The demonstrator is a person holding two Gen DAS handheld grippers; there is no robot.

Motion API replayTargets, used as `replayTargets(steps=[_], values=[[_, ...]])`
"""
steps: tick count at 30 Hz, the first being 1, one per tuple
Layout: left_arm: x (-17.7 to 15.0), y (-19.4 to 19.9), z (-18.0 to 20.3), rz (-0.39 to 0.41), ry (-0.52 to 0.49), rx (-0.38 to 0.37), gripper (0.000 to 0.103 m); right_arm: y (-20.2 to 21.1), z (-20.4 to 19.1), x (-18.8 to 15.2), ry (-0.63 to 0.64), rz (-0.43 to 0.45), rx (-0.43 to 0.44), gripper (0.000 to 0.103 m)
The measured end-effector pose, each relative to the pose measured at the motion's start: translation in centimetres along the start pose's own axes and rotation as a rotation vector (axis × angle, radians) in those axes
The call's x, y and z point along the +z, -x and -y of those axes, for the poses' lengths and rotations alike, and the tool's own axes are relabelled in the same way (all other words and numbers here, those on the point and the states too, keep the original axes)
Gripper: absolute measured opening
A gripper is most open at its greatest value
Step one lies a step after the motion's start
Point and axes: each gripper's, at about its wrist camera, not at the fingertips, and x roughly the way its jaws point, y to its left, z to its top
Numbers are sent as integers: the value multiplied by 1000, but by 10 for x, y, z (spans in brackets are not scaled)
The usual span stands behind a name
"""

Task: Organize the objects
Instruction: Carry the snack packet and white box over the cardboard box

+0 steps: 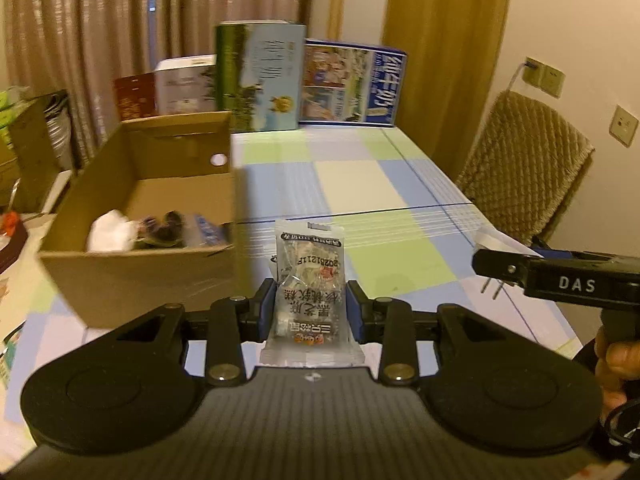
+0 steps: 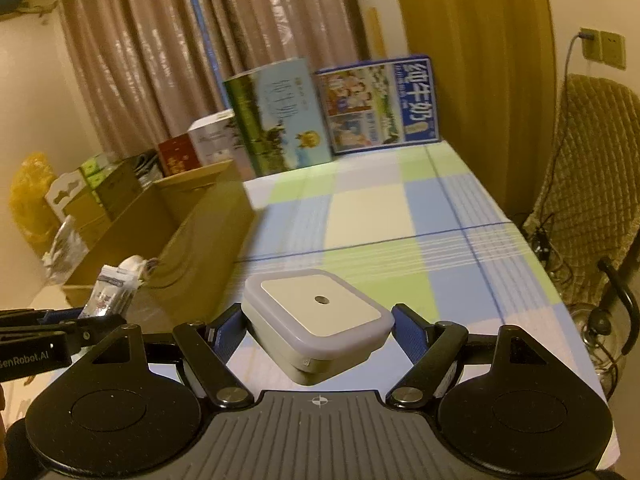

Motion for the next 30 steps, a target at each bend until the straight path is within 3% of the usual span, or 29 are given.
replayTargets(steps=[10, 30], values=[[-16, 36, -35, 16, 32, 82, 31, 4, -40, -3, 52, -6, 53, 76], [-25, 50, -68, 23, 92, 105, 31, -2, -80, -9, 126, -27, 101, 76]])
